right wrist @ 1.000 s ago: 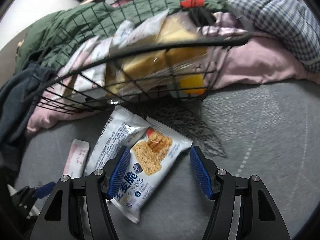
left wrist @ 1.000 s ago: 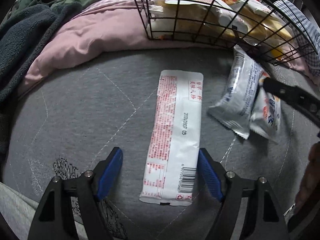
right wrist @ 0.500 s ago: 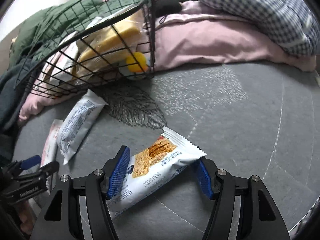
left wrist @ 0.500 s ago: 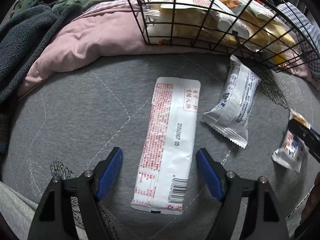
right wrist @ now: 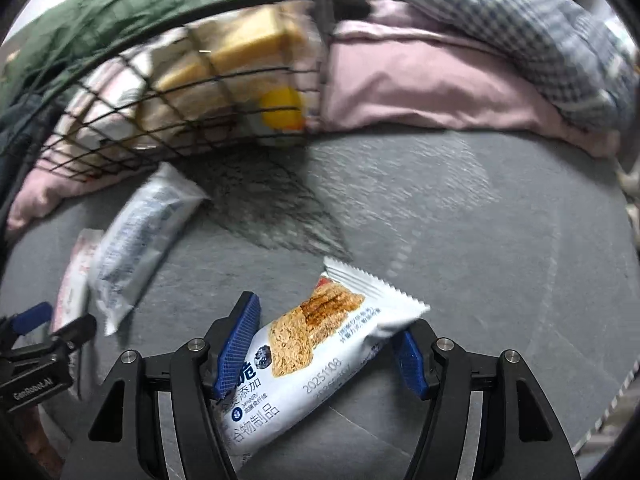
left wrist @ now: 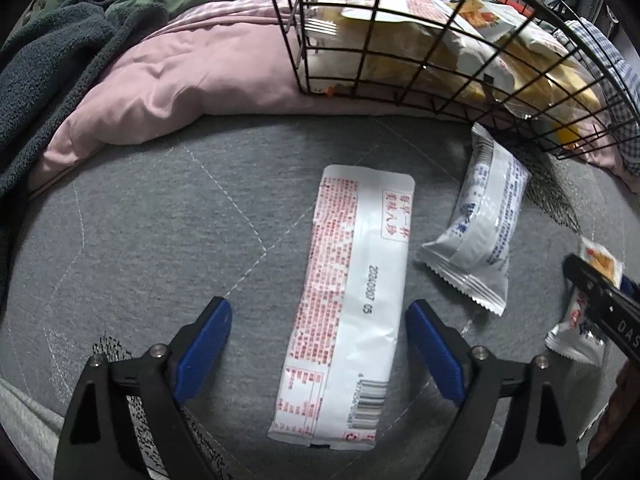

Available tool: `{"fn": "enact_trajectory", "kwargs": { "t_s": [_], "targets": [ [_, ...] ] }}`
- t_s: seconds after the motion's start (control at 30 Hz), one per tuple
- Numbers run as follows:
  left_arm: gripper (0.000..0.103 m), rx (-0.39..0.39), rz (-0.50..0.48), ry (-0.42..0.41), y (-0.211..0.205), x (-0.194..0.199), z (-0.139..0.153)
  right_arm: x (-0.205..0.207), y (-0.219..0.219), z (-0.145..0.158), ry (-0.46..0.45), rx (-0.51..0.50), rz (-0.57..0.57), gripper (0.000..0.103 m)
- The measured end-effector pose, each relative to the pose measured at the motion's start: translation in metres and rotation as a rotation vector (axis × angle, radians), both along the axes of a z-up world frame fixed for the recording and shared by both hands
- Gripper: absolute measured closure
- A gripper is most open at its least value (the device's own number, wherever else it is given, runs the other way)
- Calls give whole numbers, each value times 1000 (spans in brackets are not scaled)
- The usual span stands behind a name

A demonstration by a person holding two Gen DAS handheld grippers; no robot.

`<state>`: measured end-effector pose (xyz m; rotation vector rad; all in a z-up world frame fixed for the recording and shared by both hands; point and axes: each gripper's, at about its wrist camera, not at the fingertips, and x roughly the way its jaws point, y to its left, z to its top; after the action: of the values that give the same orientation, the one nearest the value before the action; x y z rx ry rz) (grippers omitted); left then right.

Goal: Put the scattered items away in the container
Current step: 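Grasp the blue-white biscuit packet with the right gripper while the left grasps the white red-printed packet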

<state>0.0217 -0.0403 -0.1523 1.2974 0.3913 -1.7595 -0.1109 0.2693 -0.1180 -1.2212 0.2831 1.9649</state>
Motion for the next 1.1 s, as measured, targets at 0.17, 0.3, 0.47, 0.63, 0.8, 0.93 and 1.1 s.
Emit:
{"fn": "enact_trajectory", "kwargs": {
  "t_s": [0.17,0.3,0.47,0.63,0.8,0.93,1.1],
  "targets": [
    [13,3,25,2,2,-5,-2,3,-13,-3,-4,-34,-71,36],
    [33,14,-26,3,12,-5,1,-10,-26,-9,-22,-2,-2,36],
    [56,16,-35,9,22,-2,3,-13,-23,-5,6,-13,17,52],
    [58,29,-24,21,27,4,4,-16,-23,-1,20,-16,30,62],
    [58,51,1,44,32,12,6,-9,-22,4,37,-28,33,66],
    [59,57,11,54,39,20,9,7,-18,16,46,-27,39,67],
    [59,38,7,69,52,27,20,22,-23,36,59,-4,63,71]
  ]
}}
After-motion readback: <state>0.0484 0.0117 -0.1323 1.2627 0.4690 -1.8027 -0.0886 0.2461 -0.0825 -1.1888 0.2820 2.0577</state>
